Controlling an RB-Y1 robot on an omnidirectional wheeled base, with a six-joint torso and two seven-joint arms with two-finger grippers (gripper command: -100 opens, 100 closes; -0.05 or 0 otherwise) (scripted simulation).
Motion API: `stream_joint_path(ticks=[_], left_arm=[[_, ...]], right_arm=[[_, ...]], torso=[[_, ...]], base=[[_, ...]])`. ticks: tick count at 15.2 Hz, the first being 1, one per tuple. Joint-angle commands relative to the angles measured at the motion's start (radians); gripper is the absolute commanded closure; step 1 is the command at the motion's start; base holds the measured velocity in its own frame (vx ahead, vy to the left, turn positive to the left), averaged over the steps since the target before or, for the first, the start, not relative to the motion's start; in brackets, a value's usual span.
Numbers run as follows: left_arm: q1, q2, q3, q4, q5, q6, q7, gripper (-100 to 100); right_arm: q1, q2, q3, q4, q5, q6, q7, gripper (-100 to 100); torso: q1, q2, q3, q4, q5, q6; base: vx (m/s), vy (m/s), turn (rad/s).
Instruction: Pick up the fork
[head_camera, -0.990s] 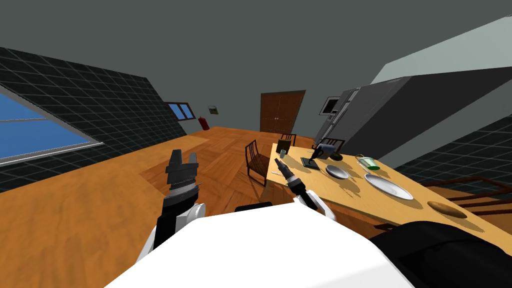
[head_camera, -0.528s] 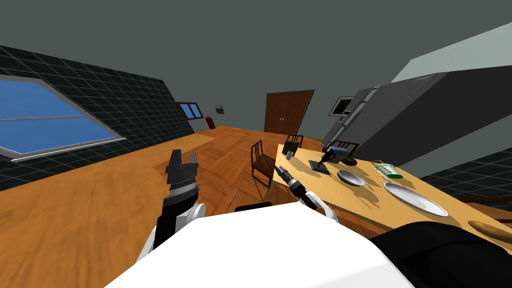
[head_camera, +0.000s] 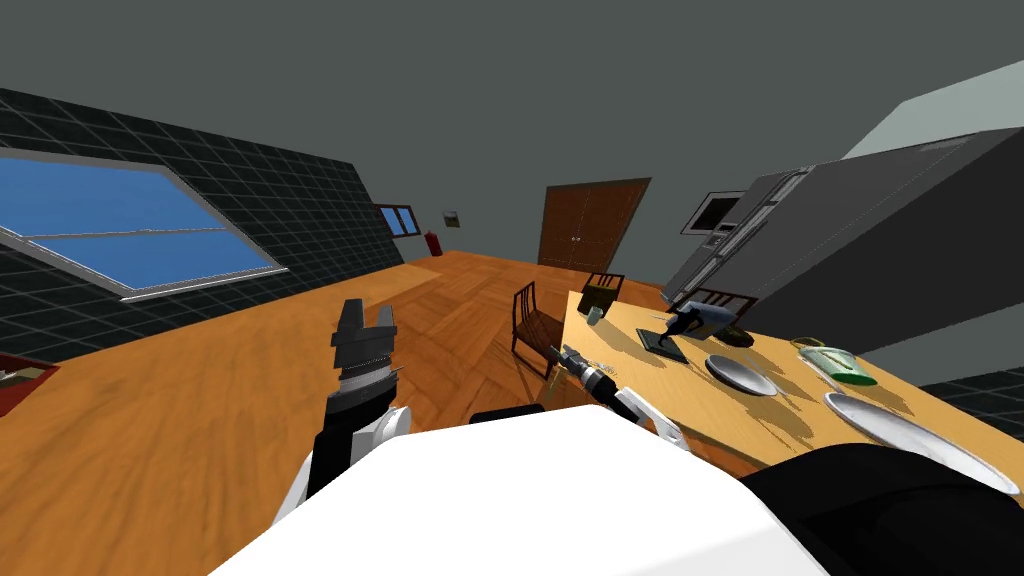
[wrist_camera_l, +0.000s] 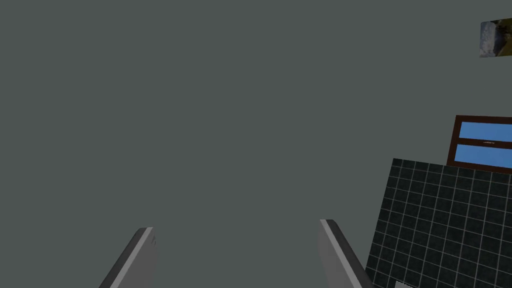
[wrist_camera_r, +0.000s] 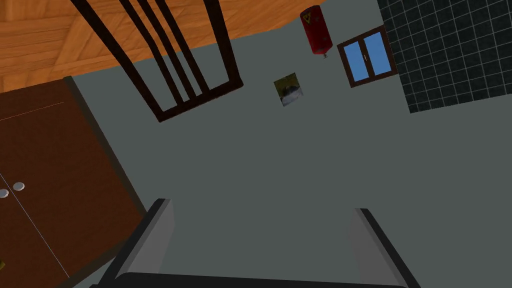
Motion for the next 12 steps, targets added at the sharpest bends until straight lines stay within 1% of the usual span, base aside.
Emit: stream_joint_path(ticks=[1,2,3,4,5,6,7,8,9,10,11,12], left_arm=[[0.0,0.0,0.0,0.0,0.0,0.0,0.0,0],[0.0,0.0,0.0,0.0,0.0,0.0,0.0,0],[0.0,0.0,0.0,0.0,0.0,0.0,0.0,0],[0.0,0.0,0.0,0.0,0.0,0.0,0.0,0],[0.0,0.0,0.0,0.0,0.0,0.0,0.0,0],[0.0,0.0,0.0,0.0,0.0,0.0,0.0,0],[0.0,0.0,0.0,0.0,0.0,0.0,0.0,0],[0.0,0.0,0.0,0.0,0.0,0.0,0.0,0],[0.0,0.0,0.0,0.0,0.0,0.0,0.0,0],[0.0,0.0,0.0,0.0,0.0,0.0,0.0,0],[0.0,0.0,0.0,0.0,0.0,0.0,0.0,0],[0.0,0.0,0.0,0.0,0.0,0.0,0.0,0]], right_arm=[[-0.004,-0.022,0.011,0.05,0.014,-0.008,0.013,-100],[-0.004,-0.022,0.011,0.052,0.014,-0.008,0.013,-100],[-0.012,-0.056,0.03,0.079,0.034,-0.009,0.027,-100],[-0.012,-0.056,0.03,0.096,0.034,-0.009,0.027,-100],[-0.02,-0.089,0.051,0.129,0.053,-0.011,0.041,-100],[-0.02,-0.089,0.051,0.153,0.053,-0.011,0.041,-100],[-0.027,-0.121,0.072,0.184,0.072,-0.012,0.054,-100],[-0.027,-0.122,0.072,0.202,0.072,-0.012,0.054,-100],[-0.027,-0.122,0.072,0.203,0.072,-0.012,0.054,-100],[-0.035,-0.155,0.093,0.242,0.091,-0.013,0.067,-100],[-0.035,-0.155,0.093,0.254,0.091,-0.013,0.067,-100],[-0.042,-0.187,0.115,0.282,0.109,-0.014,0.08,-100]], torso=[[0.0,0.0,0.0,0.0,0.0,0.0],[0.0,0.0,0.0,0.0,0.0,0.0],[-0.001,0.001,0.0,0.0,0.0,0.0],[-0.002,0.0,0.0,0.0,0.0,0.0],[-0.002,0.0,0.0,0.0,0.0,0.0],[-0.001,-0.001,0.0,0.0,0.0,0.0],[-0.001,-0.001,0.0,0.0,0.0,0.0],[-0.001,-0.001,-0.001,0.0,0.0,0.0],[-0.002,-0.001,-0.001,0.0,0.0,0.0],[-0.002,-0.001,0.0,0.0,-0.001,0.001],[-0.002,0.0,0.0,0.0,0.0,0.0],[-0.002,0.0,0.0,0.0,0.0,0.0]], base=[[0.031,0.045,0.138],[0.023,0.026,0.059],[0.03,0.032,0.117],[0.036,0.037,0.128],[0.049,0.045,0.163],[0.047,0.045,0.146],[0.054,0.042,0.191],[0.054,0.035,0.158],[0.035,0.023,0.029],[0.033,0.024,0.106],[0.037,0.02,0.134],[0.042,0.024,0.184]])
